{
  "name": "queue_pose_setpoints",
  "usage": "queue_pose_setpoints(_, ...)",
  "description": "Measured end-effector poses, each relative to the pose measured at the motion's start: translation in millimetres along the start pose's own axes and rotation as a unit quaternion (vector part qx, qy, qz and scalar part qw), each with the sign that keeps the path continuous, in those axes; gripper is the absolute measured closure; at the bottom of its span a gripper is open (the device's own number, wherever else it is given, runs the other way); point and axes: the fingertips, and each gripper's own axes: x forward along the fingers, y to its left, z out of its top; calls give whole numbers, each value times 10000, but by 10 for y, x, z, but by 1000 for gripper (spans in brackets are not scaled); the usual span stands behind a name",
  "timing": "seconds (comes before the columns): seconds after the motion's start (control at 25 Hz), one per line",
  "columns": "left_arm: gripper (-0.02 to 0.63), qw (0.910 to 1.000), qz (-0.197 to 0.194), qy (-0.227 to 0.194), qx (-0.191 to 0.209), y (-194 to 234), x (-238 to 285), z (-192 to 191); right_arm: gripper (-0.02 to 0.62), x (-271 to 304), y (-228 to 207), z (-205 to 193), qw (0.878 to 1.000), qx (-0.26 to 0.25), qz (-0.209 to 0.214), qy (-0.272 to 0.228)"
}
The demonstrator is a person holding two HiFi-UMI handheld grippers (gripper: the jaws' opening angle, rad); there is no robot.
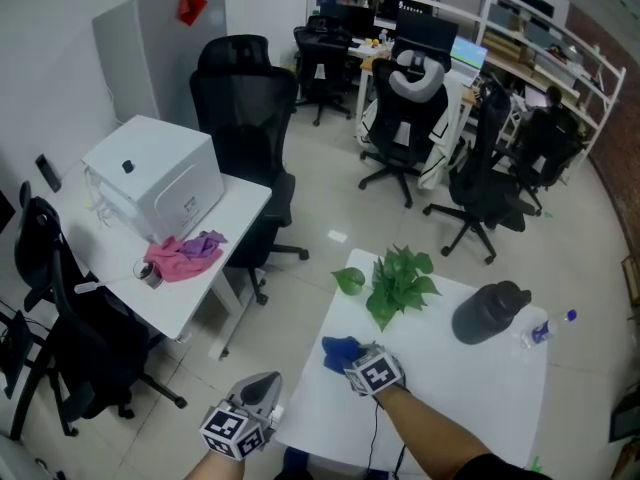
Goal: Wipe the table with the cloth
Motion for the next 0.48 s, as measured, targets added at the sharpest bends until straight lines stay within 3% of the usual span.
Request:
queue_pose_setpoints(0.32, 607, 10000, -55, 45, 40, -59, -20, 6, 499, 185, -466, 253, 9991, 246, -343, -25)
queue_pose_setpoints(0.48, 607, 10000, -50, 57, 65, -77, -89, 30, 499, 74, -388, 239, 9982, 502, -191, -248)
